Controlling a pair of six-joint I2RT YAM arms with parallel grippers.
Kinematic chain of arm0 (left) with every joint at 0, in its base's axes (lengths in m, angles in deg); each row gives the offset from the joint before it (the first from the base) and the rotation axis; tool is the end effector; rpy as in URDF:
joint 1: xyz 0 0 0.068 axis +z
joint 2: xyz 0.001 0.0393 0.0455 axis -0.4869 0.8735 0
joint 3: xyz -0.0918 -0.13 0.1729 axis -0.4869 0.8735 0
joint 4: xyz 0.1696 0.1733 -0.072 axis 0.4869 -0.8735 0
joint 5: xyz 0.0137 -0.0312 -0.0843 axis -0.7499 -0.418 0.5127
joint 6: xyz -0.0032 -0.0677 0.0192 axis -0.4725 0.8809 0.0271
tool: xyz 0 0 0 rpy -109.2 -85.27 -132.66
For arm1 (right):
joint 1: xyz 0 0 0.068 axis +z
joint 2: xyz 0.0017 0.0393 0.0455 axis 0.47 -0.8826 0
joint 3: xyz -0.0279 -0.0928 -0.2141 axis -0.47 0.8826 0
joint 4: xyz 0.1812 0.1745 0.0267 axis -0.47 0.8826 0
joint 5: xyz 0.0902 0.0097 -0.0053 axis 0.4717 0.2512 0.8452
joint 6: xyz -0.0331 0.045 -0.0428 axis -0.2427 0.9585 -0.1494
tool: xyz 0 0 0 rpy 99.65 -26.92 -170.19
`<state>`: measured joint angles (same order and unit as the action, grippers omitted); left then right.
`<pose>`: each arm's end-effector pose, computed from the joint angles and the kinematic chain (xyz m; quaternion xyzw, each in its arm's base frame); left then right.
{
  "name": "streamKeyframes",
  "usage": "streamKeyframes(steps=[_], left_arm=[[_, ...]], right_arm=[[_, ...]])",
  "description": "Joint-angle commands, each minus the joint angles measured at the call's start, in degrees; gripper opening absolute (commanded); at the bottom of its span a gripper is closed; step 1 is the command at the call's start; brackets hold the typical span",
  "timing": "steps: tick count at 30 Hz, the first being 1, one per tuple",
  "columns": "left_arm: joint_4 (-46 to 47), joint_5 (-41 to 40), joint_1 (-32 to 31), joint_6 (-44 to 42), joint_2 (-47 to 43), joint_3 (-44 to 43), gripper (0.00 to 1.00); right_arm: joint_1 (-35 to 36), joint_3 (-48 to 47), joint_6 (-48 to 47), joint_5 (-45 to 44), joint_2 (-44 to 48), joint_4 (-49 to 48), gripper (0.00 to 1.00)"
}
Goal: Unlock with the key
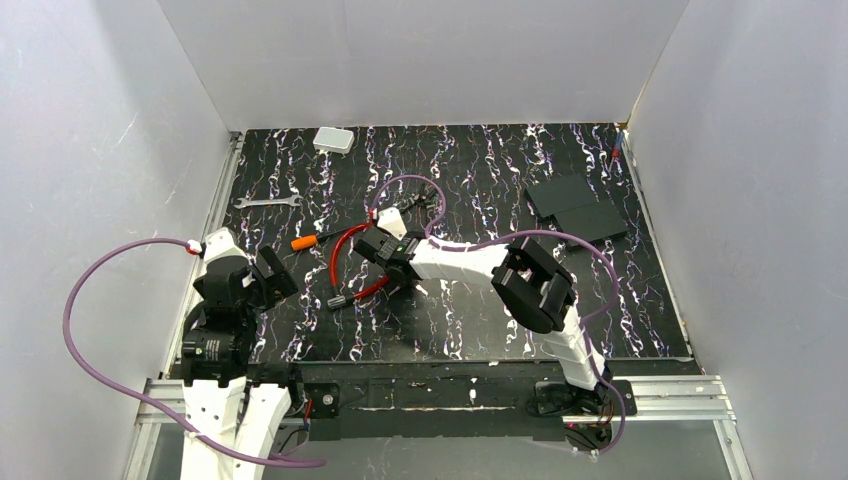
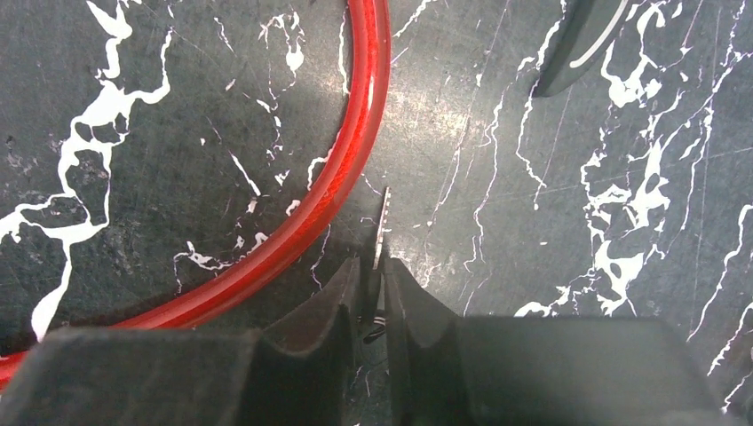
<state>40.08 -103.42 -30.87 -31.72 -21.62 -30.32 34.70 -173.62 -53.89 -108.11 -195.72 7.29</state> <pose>0.1368 0.0109 0.2975 -0.2234 0.8263 0.0037 0.5171 0.2283 0.3723 0.1278 -0.1751 0.9126 -0.0217 0.3689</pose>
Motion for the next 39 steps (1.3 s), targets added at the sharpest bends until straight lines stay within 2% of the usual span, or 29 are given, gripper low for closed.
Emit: streamKeyframes(steps=[1, 4, 11, 18, 22, 26, 31, 34, 39], left_arm=[[0.3, -0.7, -0.1, -0.4, -0.2, 0.4, 0.99], [0.3, -0.8, -0.1, -0.4, -0.1, 0.4, 0.99], [0.3, -0.8, -0.1, -0.5, -0.1, 0.4, 0.99], [2.2, 2.8, -0.2, -1.6, -0.9, 1.4, 0.99], [4.3, 10.0, -0.5, -3.7, -0.5, 2.3, 0.99], [6.6, 16.4, -1.6, -4.6, -1.0, 2.9, 0.94], [9.6, 27.5, -4.6, -5.1, -1.0, 3.5, 0.92], [11.8, 35.1, -4.9, -2.6, -1.2, 3.8, 0.92], [19.8, 47.4, -4.9, 7.0, -3.1, 6.2, 0.89]], right_arm=[[0.2, -2.0, 1.2, -1.4, -0.7, 0.4, 0.16], [0.2, -2.0, 1.3, -1.3, -0.2, 0.5, 0.01], [0.2, 0.2, -0.5, -2.0, 4.5, -0.6, 0.01], [0.2, 9.6, -5.0, -0.6, 15.6, -9.3, 0.01], [0.2, 14.4, -7.0, 1.4, 21.9, -13.3, 0.01], [0.1, 21.6, -10.0, 6.0, 29.3, -20.7, 0.01], [-0.2, 36.0, -14.2, 19.6, 43.0, -39.2, 0.01], [-0.5, 43.7, -16.4, 27.8, 51.2, -48.0, 0.01], [-1.0, 48.7, -18.2, 37.4, 59.5, -51.0, 0.01]])
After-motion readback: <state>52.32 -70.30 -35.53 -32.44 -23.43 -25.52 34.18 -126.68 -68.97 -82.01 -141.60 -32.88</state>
